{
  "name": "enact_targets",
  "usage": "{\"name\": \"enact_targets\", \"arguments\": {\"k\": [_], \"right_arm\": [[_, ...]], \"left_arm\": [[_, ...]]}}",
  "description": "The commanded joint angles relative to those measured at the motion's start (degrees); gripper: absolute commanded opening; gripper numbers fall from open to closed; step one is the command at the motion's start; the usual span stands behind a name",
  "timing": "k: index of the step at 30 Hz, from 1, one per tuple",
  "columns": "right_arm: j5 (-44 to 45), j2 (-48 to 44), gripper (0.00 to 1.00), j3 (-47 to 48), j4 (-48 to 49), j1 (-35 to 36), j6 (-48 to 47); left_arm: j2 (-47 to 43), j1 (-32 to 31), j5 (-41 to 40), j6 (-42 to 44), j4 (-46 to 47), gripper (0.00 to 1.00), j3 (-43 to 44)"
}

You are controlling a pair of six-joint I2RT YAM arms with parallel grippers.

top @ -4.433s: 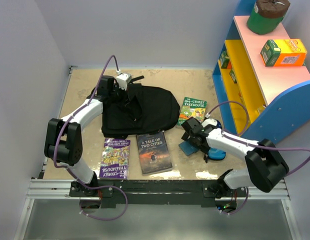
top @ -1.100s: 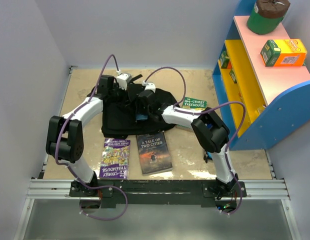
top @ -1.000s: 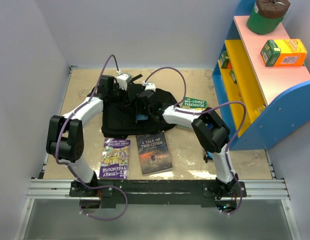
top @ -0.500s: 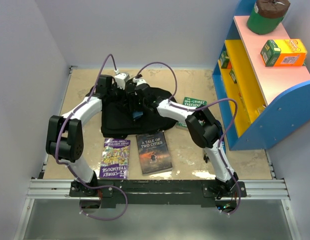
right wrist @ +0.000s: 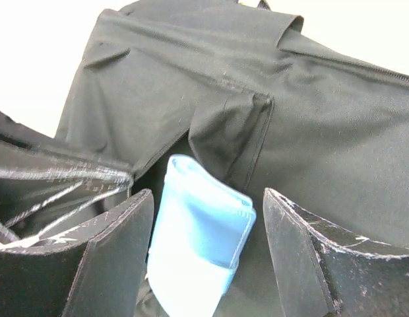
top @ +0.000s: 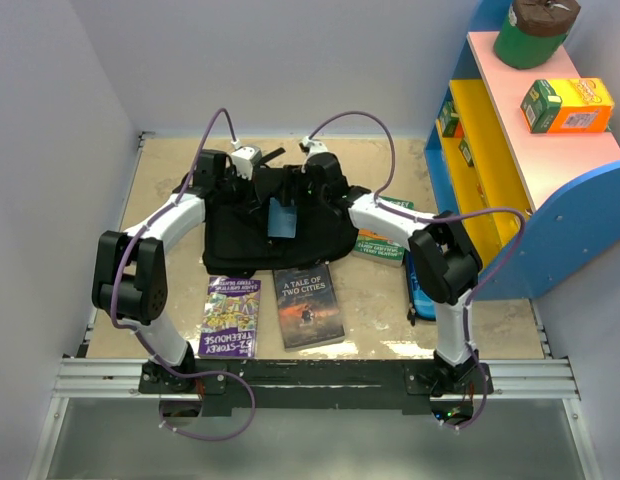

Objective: Pack the student bag
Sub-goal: Place the personal item in the student bag.

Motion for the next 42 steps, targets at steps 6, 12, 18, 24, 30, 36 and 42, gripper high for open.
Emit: {"name": "enact_targets", "arguments": {"k": [6,12,18,24,30,36,42], "right_arm": [[-0.85,-7.08,0.64,-9.85,3.70,0.52,-0.94],[-2.52,-9.73,0.59,-16.98,8.00,0.43,1.17],[-3.14,-7.00,0.39,-14.70,8.88,0.43,3.63],[-3.40,-4.98,0.26,-11.97,9.67,0.78,5.65],[-2.61,-2.61,0.15,-9.69,8.97,2.28,5.83],[-1.47,2.39,0.08,-3.10,6.77,4.38,5.92],[-1.38,7.06,0.06,5.96,4.75,5.53,6.27]], "left_arm": [[-0.39,-0.31,2.09,-0.95,-0.18,0.00,1.29],[0.05,-0.31,2.00,-0.95,-0.10,0.00,1.21],[-0.48,-0.40,1.65,-0.95,-0.18,0.00,1.29],[-0.22,-0.31,1.56,-0.95,-0.18,0.00,1.29],[0.31,-0.40,1.82,-1.22,0.08,0.00,1.47],[0.57,-0.31,2.00,-1.48,0.17,0.00,1.73],[0.57,-0.40,2.09,-1.66,0.08,0.00,1.82]]}}
